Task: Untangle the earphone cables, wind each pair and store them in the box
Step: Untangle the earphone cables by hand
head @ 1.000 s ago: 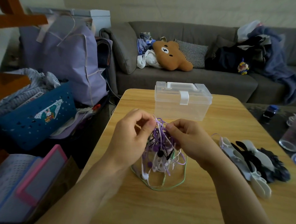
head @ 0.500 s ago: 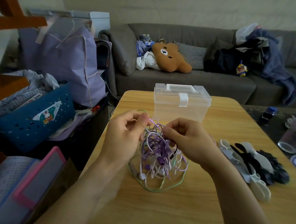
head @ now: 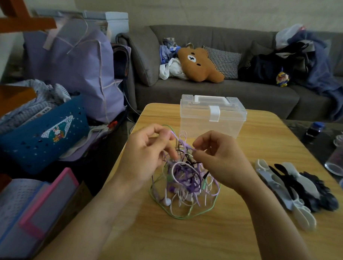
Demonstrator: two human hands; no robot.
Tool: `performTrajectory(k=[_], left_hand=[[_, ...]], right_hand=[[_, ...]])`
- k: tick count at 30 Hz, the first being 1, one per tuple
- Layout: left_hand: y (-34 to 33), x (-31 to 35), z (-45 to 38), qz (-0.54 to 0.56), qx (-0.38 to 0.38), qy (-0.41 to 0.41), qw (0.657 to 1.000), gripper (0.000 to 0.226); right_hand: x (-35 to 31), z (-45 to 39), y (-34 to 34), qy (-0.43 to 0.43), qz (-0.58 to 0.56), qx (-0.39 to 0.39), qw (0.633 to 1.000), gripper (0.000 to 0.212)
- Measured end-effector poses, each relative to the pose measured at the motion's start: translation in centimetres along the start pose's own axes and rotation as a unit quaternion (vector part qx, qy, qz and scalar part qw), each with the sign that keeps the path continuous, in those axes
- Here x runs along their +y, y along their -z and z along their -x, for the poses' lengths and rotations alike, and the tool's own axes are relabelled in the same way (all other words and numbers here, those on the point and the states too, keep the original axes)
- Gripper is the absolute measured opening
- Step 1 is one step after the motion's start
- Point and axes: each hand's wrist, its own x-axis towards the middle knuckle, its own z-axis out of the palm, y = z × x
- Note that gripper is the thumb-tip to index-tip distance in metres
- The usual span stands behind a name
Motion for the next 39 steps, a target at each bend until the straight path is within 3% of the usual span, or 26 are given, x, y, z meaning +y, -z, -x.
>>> performTrajectory(k=[4,6,9,11,15,18,21,26,28,31,34,35,37,39], left_hand=[[0.8,0.2,-0.5,0.15,0.055,-0.015,0.987,0.022],[1.5,0.0,-0.8,0.174,0.061,-0.008,0.983,0.02],[2.0,-0.4,-0.9,0.052,0.066,-0.017,0.996,0.021],[1.9,-1.0,-0.7,-0.056,0.044,-0.044,0.996,0.019],[1.6,-1.2,-0.1,-0.102,-0.033,-0.076,0.991,0.021],[1.1,-0.7,0.2,-0.112,-0.047,-0.082,0.989,0.021],[0.6,-0.3,0.4,-0.112,-0.003,-0.098,0.989,0.021],[1.7,0.1,-0.4,0.098,0.109,-0.055,0.988,0.031],[2.0,0.0,-0.8,0.111,0.136,-0.054,0.983,0.031],[2.2,-0.6,-1.4,0.037,0.208,0.009,0.977,0.027],[2.8,-1.8,-1.8,-0.131,0.237,0.07,0.96,0.008],[2.7,-1.9,-1.6,-0.207,0.236,0.065,0.947,0.02],[2.3,-1.6,-0.7,-0.295,0.224,-0.032,0.928,0.045],[1.2,-0.6,0.3,-0.301,0.134,-0.138,0.934,0.05]], right_hand=[[1.3,-0.4,-0.1,-0.018,0.11,-0.005,0.994,0.012],[1.7,-0.7,0.0,-0.036,0.12,-0.004,0.992,0.013],[1.7,-0.8,0.7,-0.052,0.11,0.002,0.993,0.014],[1.3,-0.5,1.0,-0.038,0.091,-0.015,0.995,0.028],[-0.3,0.3,-0.4,0.06,0.052,-0.021,0.997,0.046],[-1.0,0.8,-2.2,0.107,0.078,-0.045,0.99,0.03],[-0.9,0.6,-2.5,0.121,0.12,-0.017,0.985,0.004],[0.1,0.1,-1.0,0.08,0.161,-0.02,0.984,0.003],[0.4,-0.1,-0.7,0.077,0.178,-0.016,0.981,0.005],[0.5,-0.1,-0.7,0.082,0.2,0.002,0.976,0.006],[0.6,-0.1,-1.0,0.087,0.195,0.011,0.977,0.007],[0.6,-0.1,-1.2,0.089,0.192,0.014,0.977,0.008],[0.7,-0.1,-1.4,0.098,0.183,0.022,0.978,0.009],[0.8,-0.1,-1.6,0.109,0.171,0.028,0.979,0.009]])
